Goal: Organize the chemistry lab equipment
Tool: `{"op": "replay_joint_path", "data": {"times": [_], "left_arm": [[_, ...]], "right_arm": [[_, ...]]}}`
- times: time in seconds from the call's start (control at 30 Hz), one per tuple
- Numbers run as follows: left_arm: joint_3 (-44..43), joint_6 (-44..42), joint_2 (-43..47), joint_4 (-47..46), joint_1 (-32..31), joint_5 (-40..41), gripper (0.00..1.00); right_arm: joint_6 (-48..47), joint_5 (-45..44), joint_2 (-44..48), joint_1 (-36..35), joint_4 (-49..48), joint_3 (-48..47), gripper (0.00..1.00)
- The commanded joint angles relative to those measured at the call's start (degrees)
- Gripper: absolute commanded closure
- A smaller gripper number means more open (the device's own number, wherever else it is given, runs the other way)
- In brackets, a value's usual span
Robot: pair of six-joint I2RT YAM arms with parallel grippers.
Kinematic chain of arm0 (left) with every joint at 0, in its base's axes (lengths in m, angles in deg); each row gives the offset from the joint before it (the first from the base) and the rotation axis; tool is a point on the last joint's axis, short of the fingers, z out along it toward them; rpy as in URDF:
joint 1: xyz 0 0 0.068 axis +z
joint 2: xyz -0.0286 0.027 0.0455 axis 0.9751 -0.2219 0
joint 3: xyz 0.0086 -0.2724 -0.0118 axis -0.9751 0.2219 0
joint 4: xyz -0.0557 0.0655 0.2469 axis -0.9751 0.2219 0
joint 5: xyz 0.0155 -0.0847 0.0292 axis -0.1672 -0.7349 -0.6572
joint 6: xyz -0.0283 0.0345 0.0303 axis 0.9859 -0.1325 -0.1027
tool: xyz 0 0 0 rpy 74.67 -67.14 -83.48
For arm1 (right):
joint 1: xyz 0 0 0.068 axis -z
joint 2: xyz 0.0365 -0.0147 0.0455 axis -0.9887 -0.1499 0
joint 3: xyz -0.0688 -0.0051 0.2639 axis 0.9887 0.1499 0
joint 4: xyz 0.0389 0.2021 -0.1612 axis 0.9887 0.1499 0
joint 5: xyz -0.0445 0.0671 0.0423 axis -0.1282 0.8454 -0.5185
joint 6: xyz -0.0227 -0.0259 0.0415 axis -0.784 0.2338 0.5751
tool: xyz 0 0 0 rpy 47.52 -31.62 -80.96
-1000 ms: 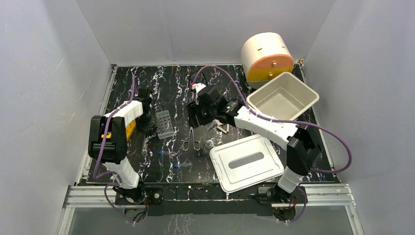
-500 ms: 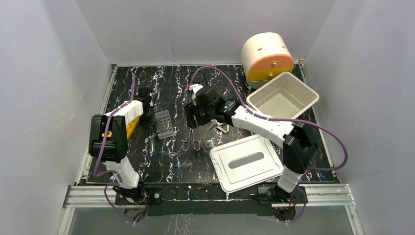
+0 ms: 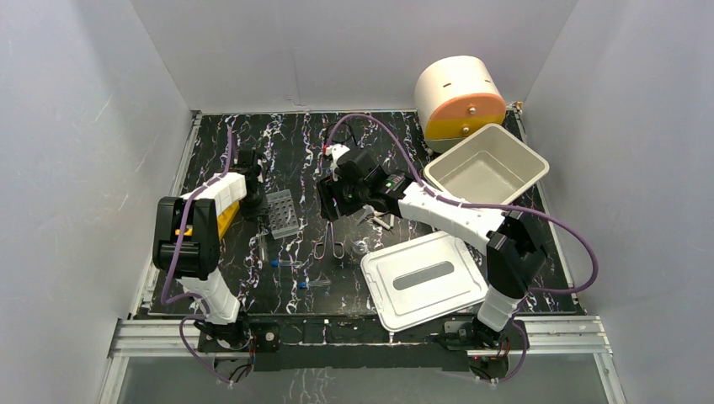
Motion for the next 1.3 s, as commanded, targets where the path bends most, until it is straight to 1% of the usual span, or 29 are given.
{"op": "replay_joint_path", "data": {"times": [0.0,0.13,0.37,0.5,0.6,0.67,0.73,0.83,1.0,1.13,1.27], "left_arm": [[-0.8,0.1,1.6,3.3,0.4,3.4,0.87],[-2.1,3.0,7.1,6.2,0.4,3.2,0.86],[1.1,6.9,20.4,8.3,0.4,-1.3,0.85],[1.2,10.3,25.5,9.7,0.3,-8.0,0.85],[1.9,15.4,28.5,7.1,0.3,-18.6,0.85],[3.1,19.4,30.0,4.1,0.0,-23.9,0.83],[4.4,23.6,31.1,0.2,-0.3,-27.6,0.83],[5.0,26.3,31.1,-1.6,-0.6,-30.1,0.83],[4.9,26.9,30.9,-1.9,-0.7,-31.8,0.83],[5.9,28.0,30.6,-3.2,-0.7,-33.0,0.83],[6.6,28.7,30.8,-4.4,-0.7,-33.5,0.83]], "right_arm": [[0.5,-0.1,1.9,-0.2,-3.4,0.4,0.28],[1.3,1.0,2.4,-0.3,-4.7,1.4,0.28],[3.7,5.8,2.1,-0.3,-8.8,2.9,0.28],[5.5,11.0,1.2,-0.4,-12.2,2.7,0.28],[7.6,15.2,-0.1,-0.3,-15.6,1.3,0.26],[9.7,17.7,-1.8,-0.2,-17.6,0.1,0.25],[11.7,19.4,-3.8,-0.2,-19.1,-1.2,0.25],[14.8,20.5,-6.0,-0.3,-20.7,-2.6,0.24],[16.6,18.6,-8.9,-0.3,-18.4,-5.7,0.22],[17.8,21.0,-11.6,-0.2,-18.2,-7.7,0.24],[19.6,22.7,-12.0,-0.2,-19.7,-7.2,0.27]]}}
